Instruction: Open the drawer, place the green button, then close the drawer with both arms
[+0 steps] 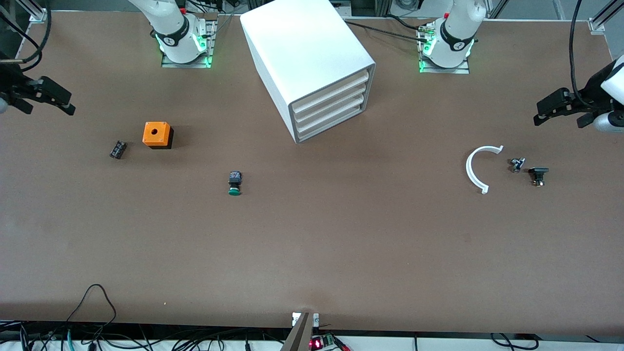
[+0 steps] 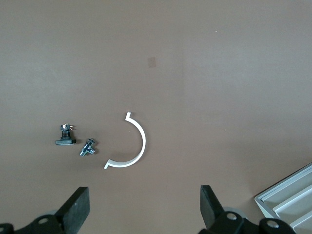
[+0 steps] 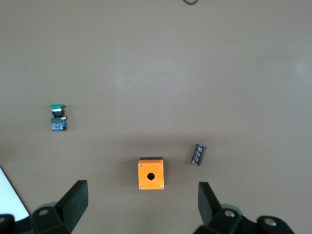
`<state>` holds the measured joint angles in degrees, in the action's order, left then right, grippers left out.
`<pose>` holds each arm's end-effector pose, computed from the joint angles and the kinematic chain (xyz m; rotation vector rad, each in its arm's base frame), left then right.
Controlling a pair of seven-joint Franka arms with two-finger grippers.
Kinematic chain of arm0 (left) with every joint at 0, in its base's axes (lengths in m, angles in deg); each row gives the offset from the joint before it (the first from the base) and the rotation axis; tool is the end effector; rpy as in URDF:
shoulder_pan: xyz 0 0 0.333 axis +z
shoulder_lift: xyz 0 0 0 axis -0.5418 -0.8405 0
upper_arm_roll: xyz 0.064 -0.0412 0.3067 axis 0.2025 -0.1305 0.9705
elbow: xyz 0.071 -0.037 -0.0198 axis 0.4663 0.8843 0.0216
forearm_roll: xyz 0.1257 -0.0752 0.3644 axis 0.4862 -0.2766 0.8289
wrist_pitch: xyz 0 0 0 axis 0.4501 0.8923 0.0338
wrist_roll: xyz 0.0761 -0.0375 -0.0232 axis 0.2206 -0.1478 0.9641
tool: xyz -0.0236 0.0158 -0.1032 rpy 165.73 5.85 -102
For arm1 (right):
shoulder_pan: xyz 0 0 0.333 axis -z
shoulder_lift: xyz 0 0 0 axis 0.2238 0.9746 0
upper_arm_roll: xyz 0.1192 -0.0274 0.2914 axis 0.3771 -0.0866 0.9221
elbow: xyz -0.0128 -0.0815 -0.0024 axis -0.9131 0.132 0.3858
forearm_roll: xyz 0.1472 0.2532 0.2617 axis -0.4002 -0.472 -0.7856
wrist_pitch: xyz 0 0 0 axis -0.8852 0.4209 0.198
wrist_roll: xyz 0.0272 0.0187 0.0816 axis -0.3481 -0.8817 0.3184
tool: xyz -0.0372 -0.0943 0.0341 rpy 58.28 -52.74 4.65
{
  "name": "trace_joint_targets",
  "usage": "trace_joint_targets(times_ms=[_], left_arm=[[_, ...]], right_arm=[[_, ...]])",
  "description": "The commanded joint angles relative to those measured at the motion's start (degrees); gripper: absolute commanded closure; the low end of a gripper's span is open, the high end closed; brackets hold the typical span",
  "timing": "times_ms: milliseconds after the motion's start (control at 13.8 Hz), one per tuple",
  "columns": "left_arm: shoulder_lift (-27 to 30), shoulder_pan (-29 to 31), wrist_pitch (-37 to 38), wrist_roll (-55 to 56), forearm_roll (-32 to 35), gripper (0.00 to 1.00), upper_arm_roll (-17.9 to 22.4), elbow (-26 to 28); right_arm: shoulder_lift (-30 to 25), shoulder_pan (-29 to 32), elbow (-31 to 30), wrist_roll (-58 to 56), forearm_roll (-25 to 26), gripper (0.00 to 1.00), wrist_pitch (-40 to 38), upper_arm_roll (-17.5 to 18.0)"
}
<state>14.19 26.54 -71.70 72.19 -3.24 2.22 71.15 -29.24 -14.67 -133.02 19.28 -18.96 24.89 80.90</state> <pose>0.5532 0.0072 0.6171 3.1057 -0.0390 -0.0153 0.5288 -0.0318 0.6173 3.1296 -0.0370 0.1084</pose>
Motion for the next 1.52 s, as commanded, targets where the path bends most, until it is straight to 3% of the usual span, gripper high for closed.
trace_joint_targets(times_ms=[0,1086,1448], left_arm=[[-0.2,0.1,1.3,-0.9,-1.3,0.0,0.4,-1.3],[-0.7,0.3,1.2,-0.6,-1.3,0.0,0.4,-1.5],[-2.4,0.2,0.9,-1.1,-1.0,0.0,-0.4,-1.2]], right_arm=[[1.5,-0.3,2.4,-0.4,0.5,0.0,-0.7,0.0],[1.6,-0.5,1.7,0.1,1.3,0.0,-0.7,0.5],[6.4,-1.6,2.3,-0.2,0.7,0.0,-0.9,0.4]])
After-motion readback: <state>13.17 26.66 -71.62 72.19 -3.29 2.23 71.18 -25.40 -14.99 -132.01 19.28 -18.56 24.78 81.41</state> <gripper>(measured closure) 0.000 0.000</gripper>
